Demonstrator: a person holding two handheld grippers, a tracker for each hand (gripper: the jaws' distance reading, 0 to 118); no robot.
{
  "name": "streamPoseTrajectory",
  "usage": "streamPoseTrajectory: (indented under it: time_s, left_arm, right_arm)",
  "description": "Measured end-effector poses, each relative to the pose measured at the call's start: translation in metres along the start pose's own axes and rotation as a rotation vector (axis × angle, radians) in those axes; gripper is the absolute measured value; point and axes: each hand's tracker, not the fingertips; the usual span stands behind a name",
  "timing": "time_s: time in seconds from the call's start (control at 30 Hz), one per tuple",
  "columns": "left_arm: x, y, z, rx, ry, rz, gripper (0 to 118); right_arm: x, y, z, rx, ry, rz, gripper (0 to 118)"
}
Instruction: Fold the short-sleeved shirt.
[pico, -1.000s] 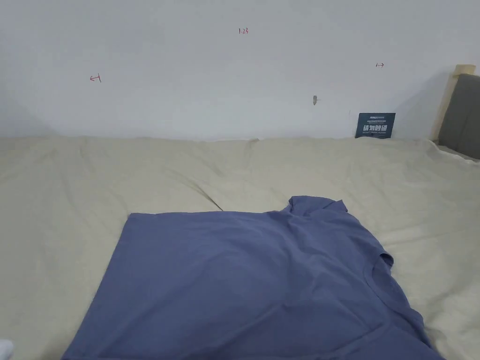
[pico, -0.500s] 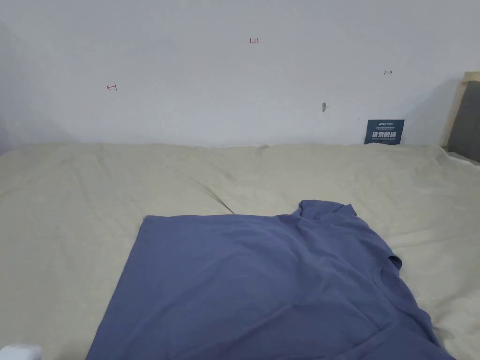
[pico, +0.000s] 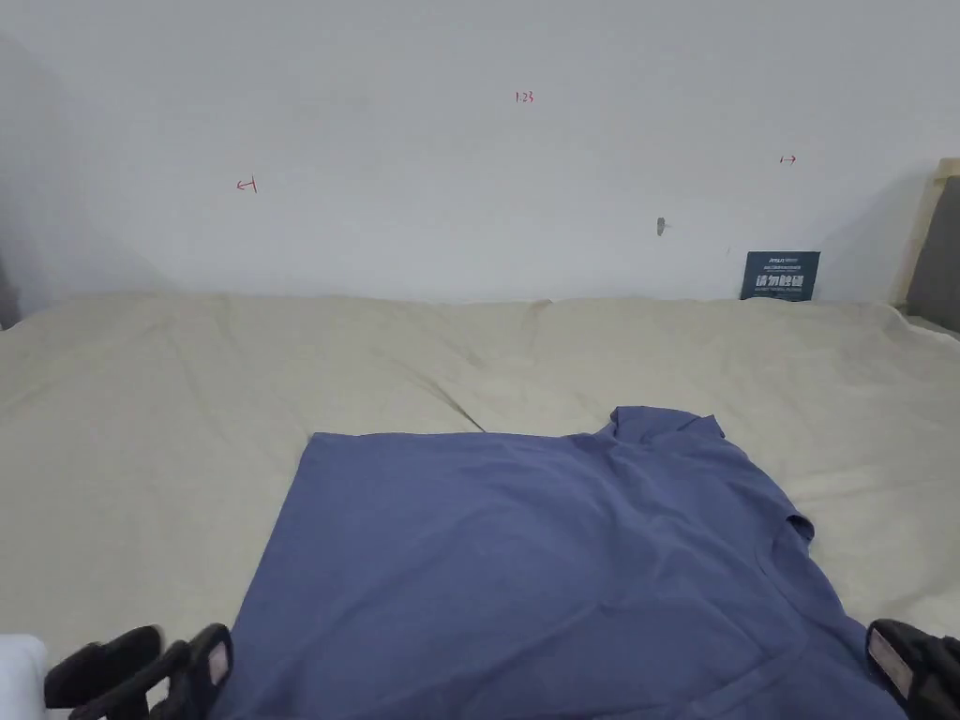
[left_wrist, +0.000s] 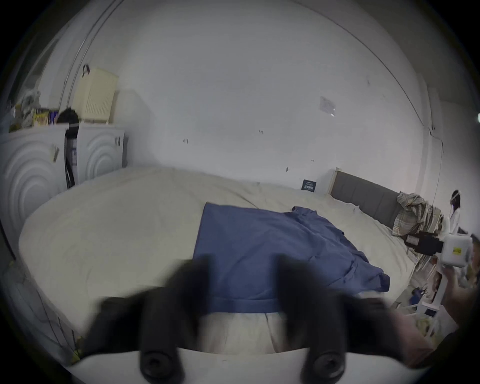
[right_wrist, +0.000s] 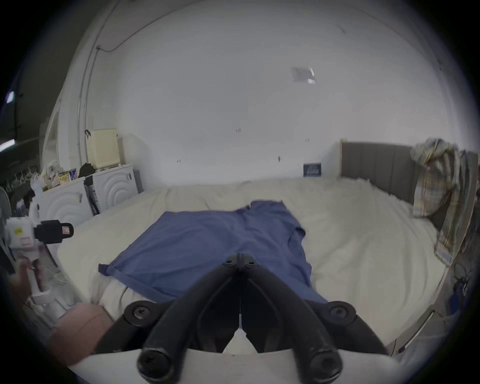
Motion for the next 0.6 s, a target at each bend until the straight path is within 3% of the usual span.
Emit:
streamPoseTrajectory:
  time_s: [0.03, 0.1, 0.33, 0.43, 0.53, 0.6]
  left_arm:
    - [0.000, -0.003, -0.001, 0.023, 0.011, -0.023, 0]
    - [0.004, -0.007, 0.006, 0.040, 0.024, -0.033, 0]
    - [0.006, 0.003, 0.013, 0.060, 0.021, -0.076, 0]
    - [-0.026, 0.031, -0.014, -0.144, -0.018, 0.051, 0]
    - [-0.070, 0.031, -0.068, -0.551, -0.020, 0.098, 0]
    - [-0.092, 0.015, -0.095, -0.643, -0.100, 0.191, 0]
  right_arm:
    - [-0.006, 0.001, 0.003, 0.041, -0.009, 0.011, 0]
    - [-0.011, 0.006, 0.009, 0.089, 0.065, -0.023, 0]
    - [-0.027, 0.018, 0.006, 0.101, 0.080, 0.017, 0]
    - [-0.029, 0.022, 0.003, 0.072, 0.105, -0.005, 0]
    - [-0.032, 0.022, -0.004, 0.044, 0.124, -0.010, 0]
    - [-0.036, 0.021, -0.008, 0.025, 0.137, -0.001, 0]
